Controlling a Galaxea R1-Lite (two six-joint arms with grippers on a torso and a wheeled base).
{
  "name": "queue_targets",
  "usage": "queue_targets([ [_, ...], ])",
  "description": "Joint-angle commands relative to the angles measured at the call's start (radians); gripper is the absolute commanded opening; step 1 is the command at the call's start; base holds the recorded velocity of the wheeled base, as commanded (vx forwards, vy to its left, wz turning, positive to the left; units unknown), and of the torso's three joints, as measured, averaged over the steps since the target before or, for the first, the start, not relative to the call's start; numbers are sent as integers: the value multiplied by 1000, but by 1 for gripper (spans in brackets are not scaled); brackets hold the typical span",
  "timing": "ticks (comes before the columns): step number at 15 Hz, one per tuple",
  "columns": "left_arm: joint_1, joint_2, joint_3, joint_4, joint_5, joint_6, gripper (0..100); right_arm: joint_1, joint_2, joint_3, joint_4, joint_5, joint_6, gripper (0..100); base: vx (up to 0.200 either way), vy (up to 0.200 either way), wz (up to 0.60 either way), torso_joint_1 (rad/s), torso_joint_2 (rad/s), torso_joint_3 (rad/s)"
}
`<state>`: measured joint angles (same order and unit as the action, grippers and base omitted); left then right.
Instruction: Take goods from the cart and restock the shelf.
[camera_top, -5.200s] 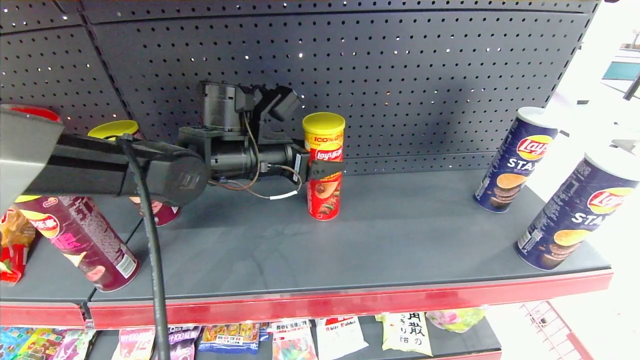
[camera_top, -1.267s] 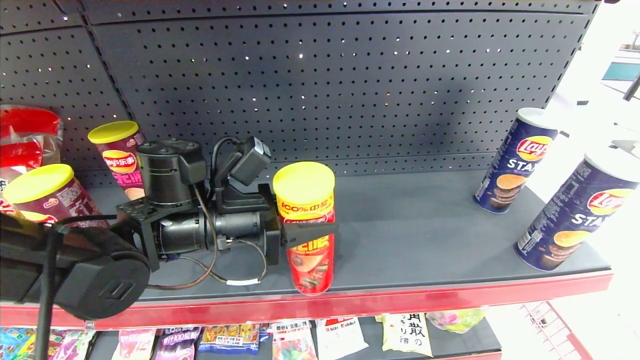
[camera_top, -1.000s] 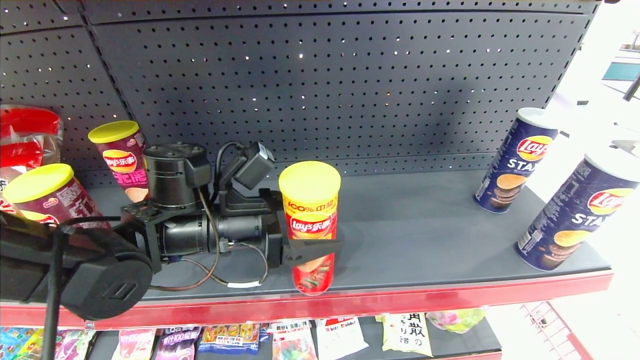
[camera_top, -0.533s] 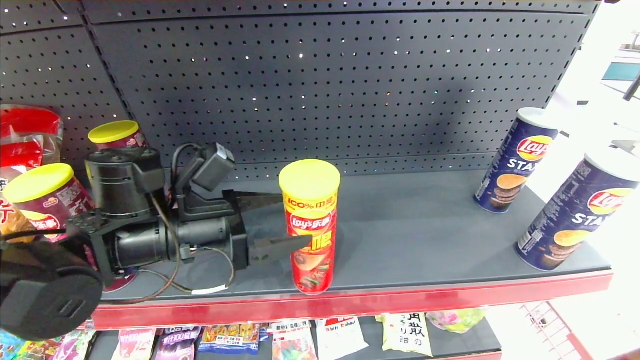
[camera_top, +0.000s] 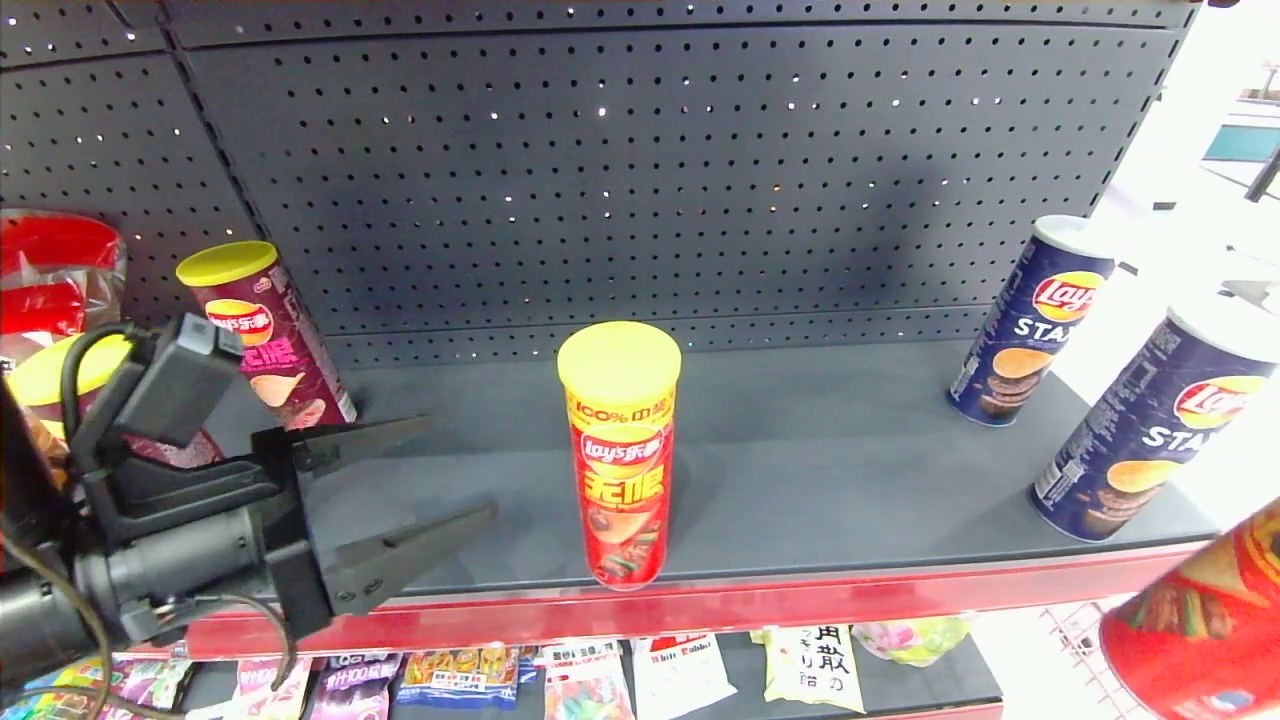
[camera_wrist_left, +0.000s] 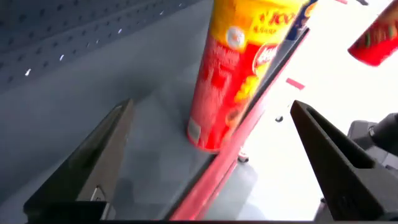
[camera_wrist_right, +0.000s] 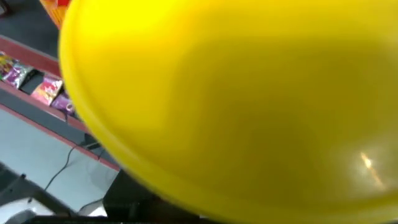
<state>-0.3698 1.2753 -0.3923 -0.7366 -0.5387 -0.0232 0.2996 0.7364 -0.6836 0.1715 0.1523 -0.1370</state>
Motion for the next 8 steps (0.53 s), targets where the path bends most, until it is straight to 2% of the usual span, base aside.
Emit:
queue_targets([
  [1,0,-221,12,131,31,-1,100,62,337,-76,-230,6,-3,0,0,0,0,0,0,0],
  [3,0,-327,10,247,52,-1,100,93,445,-113,-308,6,-1,0,0,0,0,0,0,0],
  [4,0,-438,6,382,68,-1,100,124,549,-191,-320,6,4,0,0,0,0,0,0,0],
  [5,0,-510,0,474,77,-1,100,127,617,-252,-320,7,4,0,0,0,0,0,0,0],
  [8,0,-597,-28,595,105,0,100,159,773,-409,-322,23,8,0,0,0,0,0,0,0],
])
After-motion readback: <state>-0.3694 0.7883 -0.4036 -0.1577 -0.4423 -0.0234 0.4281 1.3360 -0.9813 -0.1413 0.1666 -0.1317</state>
